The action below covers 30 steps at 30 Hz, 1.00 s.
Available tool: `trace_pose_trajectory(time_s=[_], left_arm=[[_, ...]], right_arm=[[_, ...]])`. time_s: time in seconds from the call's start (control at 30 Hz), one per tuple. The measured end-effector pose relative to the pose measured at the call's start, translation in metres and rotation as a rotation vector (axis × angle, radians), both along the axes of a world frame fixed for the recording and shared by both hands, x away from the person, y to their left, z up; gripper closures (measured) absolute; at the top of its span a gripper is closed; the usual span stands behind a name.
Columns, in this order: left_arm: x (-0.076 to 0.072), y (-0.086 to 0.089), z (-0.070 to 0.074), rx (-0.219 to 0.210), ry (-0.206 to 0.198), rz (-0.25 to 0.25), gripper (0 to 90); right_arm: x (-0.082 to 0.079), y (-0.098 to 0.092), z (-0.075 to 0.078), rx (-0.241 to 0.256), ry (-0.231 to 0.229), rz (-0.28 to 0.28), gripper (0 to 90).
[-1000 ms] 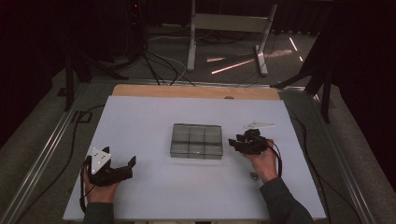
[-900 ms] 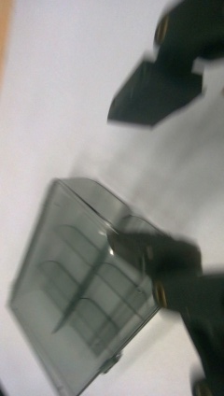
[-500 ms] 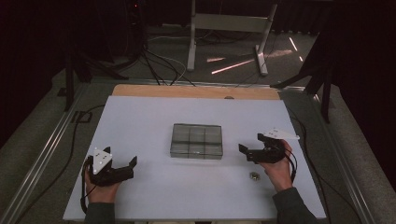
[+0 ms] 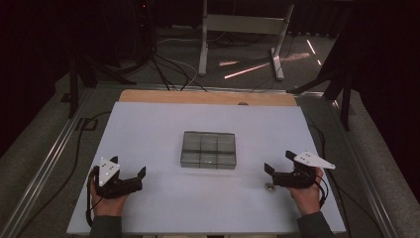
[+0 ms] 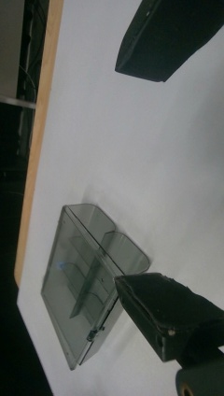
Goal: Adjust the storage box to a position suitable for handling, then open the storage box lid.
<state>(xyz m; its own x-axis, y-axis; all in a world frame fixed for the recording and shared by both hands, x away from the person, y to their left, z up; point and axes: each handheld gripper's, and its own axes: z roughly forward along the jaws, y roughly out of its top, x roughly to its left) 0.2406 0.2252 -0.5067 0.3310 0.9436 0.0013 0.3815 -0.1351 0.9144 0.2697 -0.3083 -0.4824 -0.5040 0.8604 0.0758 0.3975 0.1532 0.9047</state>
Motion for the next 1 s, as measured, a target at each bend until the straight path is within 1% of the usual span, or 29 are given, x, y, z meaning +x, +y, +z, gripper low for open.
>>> trace_pose_trajectory(time_s=[0.07,0.2,0.27,0.33,0.5,0.53,0.57,0.6,0.63,0.8,1.0], left_arm=[[-0.001,-0.001,0.002,-0.007,-0.006,-0.006,0.5],[-0.001,-0.003,0.004,-0.017,-0.008,-0.018,0.5],[-0.001,-0.005,0.005,-0.014,-0.008,-0.025,0.5],[-0.002,-0.007,0.007,-0.023,-0.014,-0.033,0.7],[-0.002,-0.011,0.016,-0.046,-0.022,-0.058,1.2],[-0.002,-0.011,0.016,-0.046,-0.022,-0.058,1.3],[-0.001,-0.014,0.021,-0.055,-0.025,-0.073,1.3],[-0.001,-0.016,0.023,-0.060,-0.022,-0.084,2.0],[-0.001,-0.018,0.024,-0.062,-0.021,-0.093,2.0],[0.003,-0.030,0.030,-0.042,-0.020,-0.141,2.6],[0.010,-0.043,0.036,-0.068,-0.025,-0.181,5.4]], right_arm=[[-0.002,-0.003,0.000,0.014,-0.008,-0.014,1.5],[-0.002,-0.004,-0.001,0.008,-0.026,-0.022,1.6],[-0.002,-0.004,-0.003,0.008,-0.030,-0.030,1.6],[-0.001,-0.003,-0.004,0.001,-0.032,-0.037,1.6],[-0.002,-0.006,-0.005,0.012,-0.044,-0.050,1.5],[-0.002,-0.006,-0.005,0.012,-0.044,-0.050,1.5],[-0.002,-0.007,-0.005,0.014,-0.044,-0.053,1.6],[-0.002,-0.010,-0.008,0.020,-0.035,-0.060,1.6],[-0.002,-0.010,-0.008,0.020,-0.035,-0.060,1.6],[-0.001,-0.011,-0.009,0.030,-0.032,-0.075,1.6],[0.000,-0.012,-0.012,0.028,-0.027,-0.086,1.6]])
